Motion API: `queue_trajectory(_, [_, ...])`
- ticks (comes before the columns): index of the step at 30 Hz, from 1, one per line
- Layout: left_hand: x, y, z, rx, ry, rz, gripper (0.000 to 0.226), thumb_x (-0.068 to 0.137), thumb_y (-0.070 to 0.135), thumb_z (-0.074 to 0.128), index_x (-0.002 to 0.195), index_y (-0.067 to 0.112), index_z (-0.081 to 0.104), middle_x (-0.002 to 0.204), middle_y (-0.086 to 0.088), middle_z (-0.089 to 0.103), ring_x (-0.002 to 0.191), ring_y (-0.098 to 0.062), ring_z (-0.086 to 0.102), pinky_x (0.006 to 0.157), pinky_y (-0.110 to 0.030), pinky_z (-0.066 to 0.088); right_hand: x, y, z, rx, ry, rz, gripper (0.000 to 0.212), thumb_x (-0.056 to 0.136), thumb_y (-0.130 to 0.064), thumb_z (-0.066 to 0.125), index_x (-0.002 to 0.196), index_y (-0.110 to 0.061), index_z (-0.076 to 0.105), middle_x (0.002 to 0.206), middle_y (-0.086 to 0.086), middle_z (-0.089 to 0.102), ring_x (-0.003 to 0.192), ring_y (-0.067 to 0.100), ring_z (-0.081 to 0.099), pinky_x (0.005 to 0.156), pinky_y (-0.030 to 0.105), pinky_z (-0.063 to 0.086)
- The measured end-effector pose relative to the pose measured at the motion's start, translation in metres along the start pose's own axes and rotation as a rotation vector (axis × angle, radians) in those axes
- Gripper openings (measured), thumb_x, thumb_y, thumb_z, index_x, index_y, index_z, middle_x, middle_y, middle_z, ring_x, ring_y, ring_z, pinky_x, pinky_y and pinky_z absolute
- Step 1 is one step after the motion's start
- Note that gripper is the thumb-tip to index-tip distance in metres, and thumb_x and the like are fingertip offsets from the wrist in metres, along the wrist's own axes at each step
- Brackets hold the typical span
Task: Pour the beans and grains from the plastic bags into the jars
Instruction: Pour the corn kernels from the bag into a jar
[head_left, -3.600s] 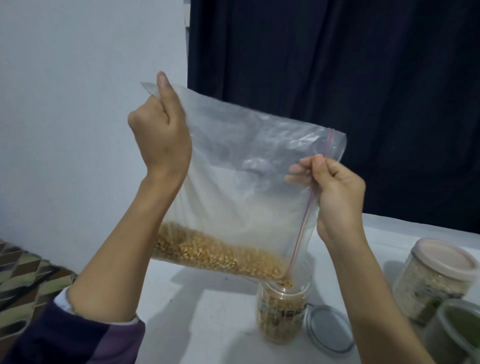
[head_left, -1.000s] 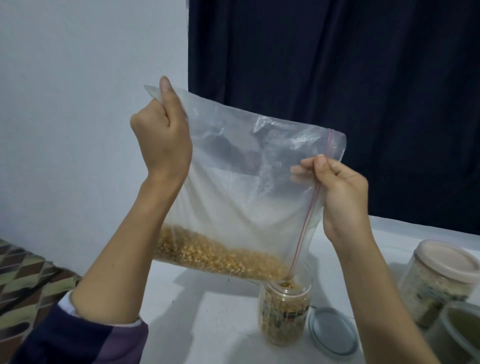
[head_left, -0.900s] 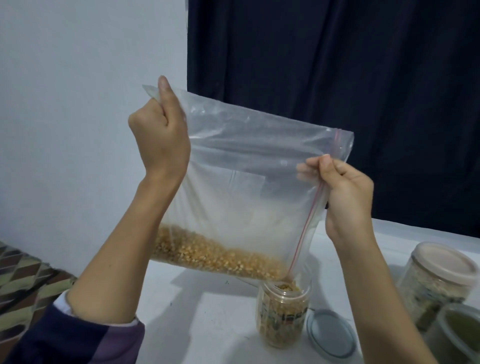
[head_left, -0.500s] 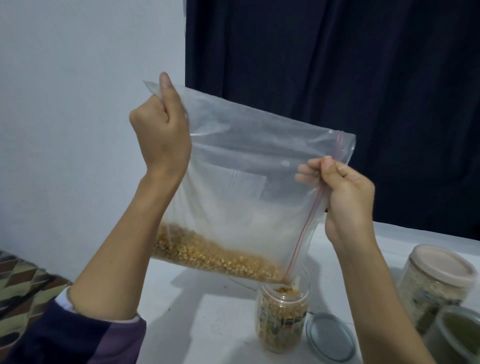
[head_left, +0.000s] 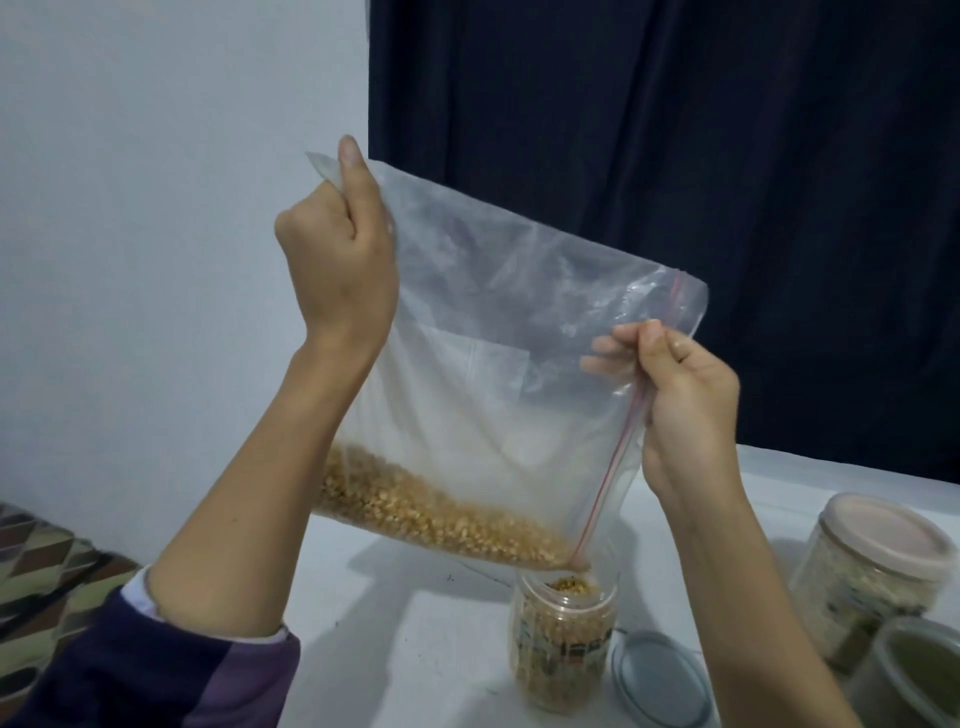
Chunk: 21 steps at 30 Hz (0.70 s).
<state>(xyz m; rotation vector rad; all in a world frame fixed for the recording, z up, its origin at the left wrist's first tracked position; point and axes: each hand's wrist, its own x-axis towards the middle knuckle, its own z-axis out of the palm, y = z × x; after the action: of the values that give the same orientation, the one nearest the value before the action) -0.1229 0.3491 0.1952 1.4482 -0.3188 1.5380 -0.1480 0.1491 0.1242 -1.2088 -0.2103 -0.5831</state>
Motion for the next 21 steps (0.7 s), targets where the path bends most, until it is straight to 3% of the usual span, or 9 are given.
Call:
queue_trajectory(9, [0.008, -0.002, -0.002, 0.013, -0.002, 0.015, 0.055, 0.099, 0.028, 0.035, 0.047, 0.022, 0.018, 0.033, 0.011, 0.03, 0.034, -0.009, 0.026, 0.043, -0.017, 0.018, 0.003, -0.005, 0.003, 0.01, -0.004, -0.006, 0.026, 0.1, -0.013, 0.048, 0.082, -0.009, 0.066, 0.071, 0.0, 0.073, 0.069, 0.014, 0.071, 0.089, 0.031, 0.05])
queue_trajectory(21, [0.017, 0.0, -0.006, 0.017, 0.029, 0.049, 0.058, 0.101, 0.018, 0.035, 0.046, 0.024, 0.021, 0.031, 0.016, 0.035, 0.032, -0.004, 0.034, 0.043, -0.011, 0.022, 0.006, -0.014, 0.009, 0.035, -0.058, 0.016, 0.024, 0.098, -0.013, 0.05, 0.083, -0.008, 0.068, 0.077, 0.003, 0.075, 0.076, 0.017, 0.073, 0.091, 0.032, 0.051])
